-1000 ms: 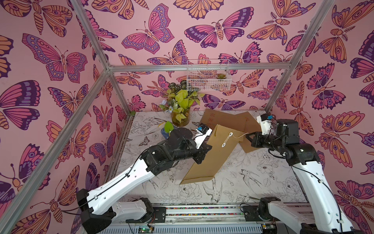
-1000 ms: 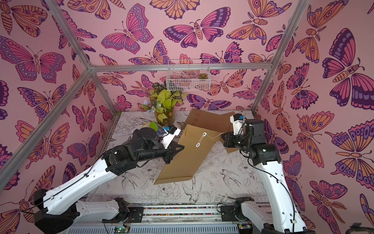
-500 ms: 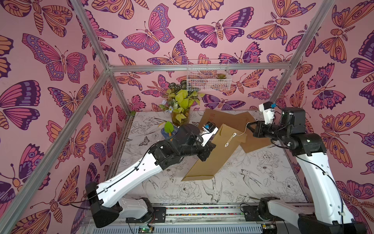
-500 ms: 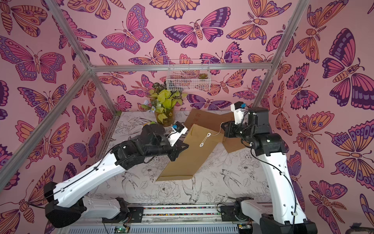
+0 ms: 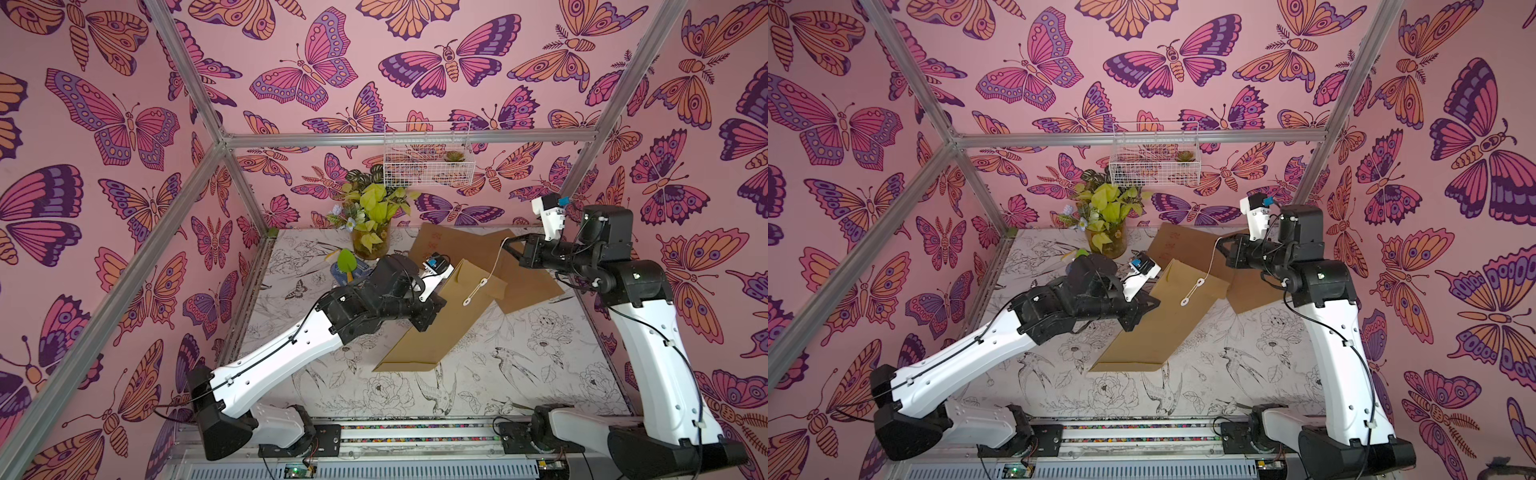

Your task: Open the file bag

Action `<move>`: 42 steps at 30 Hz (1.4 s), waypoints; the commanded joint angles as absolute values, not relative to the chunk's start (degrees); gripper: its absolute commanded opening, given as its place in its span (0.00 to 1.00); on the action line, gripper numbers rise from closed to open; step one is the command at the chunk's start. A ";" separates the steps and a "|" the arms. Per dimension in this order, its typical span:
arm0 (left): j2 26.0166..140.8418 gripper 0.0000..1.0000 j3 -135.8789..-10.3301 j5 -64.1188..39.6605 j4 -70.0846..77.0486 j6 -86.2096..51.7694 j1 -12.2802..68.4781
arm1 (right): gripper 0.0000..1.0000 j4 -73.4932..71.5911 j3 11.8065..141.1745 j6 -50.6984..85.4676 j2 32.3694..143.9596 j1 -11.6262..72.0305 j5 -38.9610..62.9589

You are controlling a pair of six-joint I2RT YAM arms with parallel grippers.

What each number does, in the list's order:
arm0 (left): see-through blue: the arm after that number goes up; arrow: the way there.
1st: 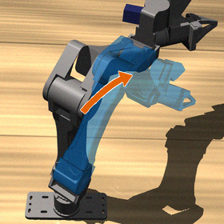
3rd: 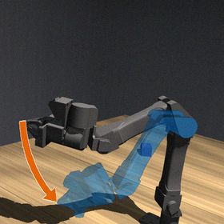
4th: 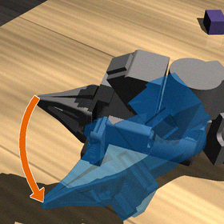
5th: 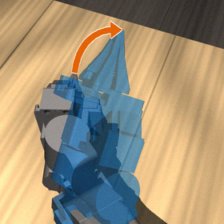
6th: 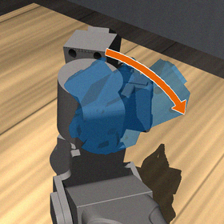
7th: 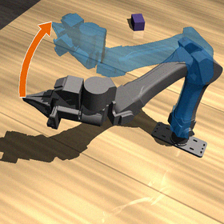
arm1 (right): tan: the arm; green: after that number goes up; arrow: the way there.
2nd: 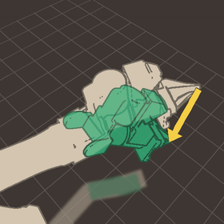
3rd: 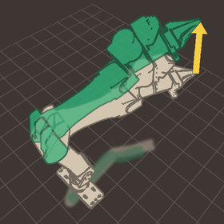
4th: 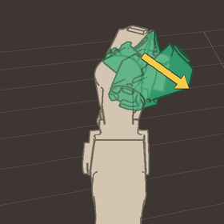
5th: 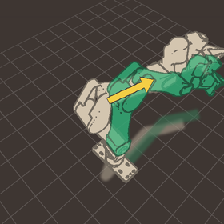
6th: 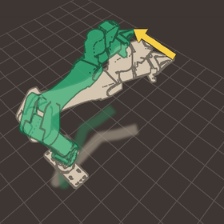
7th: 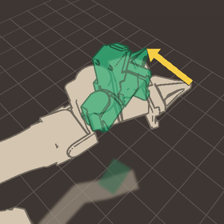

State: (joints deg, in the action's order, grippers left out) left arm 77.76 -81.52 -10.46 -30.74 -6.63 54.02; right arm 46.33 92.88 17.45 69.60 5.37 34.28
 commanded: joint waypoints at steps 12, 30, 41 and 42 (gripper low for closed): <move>80.42 0.01 -82.35 -8.59 -26.37 -6.96 54.67 | 0.00 43.23 98.14 22.43 70.76 6.10 41.84; 81.11 0.01 -77.96 -4.02 -4.81 -21.67 51.34 | 0.00 34.89 86.79 28.95 63.79 11.29 45.18; 83.92 0.01 -78.93 -5.37 1.17 -26.22 49.45 | 0.00 29.00 81.20 33.28 60.24 14.18 48.68; 84.09 0.01 -79.01 -5.27 1.50 -26.44 49.27 | 0.00 28.37 80.59 33.65 59.83 14.43 49.08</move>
State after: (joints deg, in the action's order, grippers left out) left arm 83.50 -78.65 -4.73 -2.76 -24.49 50.02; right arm 31.62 81.56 31.79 61.12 13.54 46.68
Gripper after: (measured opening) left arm 0.048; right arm 0.040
